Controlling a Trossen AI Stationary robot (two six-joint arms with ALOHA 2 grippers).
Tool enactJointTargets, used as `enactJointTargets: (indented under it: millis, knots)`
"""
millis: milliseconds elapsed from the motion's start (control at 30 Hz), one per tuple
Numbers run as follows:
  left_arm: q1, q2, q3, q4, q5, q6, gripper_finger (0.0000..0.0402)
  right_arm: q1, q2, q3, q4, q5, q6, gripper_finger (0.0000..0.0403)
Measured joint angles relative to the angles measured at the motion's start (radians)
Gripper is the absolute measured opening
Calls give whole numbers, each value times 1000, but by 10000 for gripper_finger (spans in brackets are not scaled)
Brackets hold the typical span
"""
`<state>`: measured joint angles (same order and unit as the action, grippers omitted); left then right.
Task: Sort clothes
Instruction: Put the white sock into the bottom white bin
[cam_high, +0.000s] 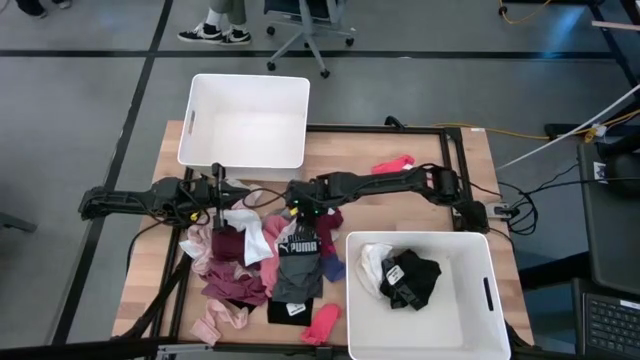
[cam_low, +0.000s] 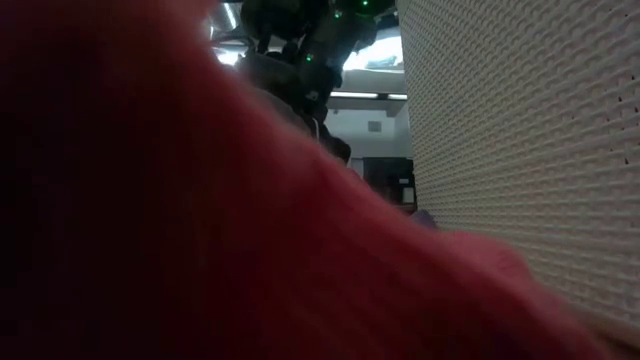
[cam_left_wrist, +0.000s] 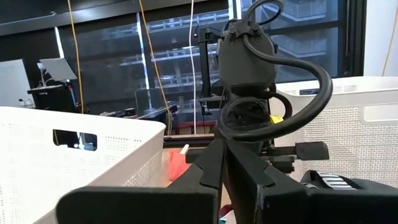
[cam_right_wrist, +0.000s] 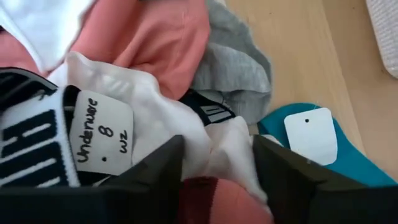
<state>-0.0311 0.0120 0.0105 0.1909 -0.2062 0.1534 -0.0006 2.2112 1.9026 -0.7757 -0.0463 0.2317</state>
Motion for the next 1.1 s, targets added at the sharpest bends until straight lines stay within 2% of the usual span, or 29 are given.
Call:
enactJointTargets:
  millis: [200,267,400,533,733,933,1100]
  knots:
    - [0,0,0,0,0,0,11,0,0,0,0,12,-4,40]
    - [0,0,0,1,0,0,11,0,0,0,0,22,-23,13]
    - [0,0,0,1,0,-1,11,11,-8,16,-22,65,-33,21]
    - [0,0,0,1,0,-1,11,35,-44,86,-77,131,-49,7]
    - [0,0,0,0,0,2,11,78,-98,220,-211,298,-55,14]
    - [0,0,0,0,0,2,11,118,-131,379,-320,486,-55,5]
    - [0,0,0,3,0,-8,11,148,-153,454,-335,641,-60,12]
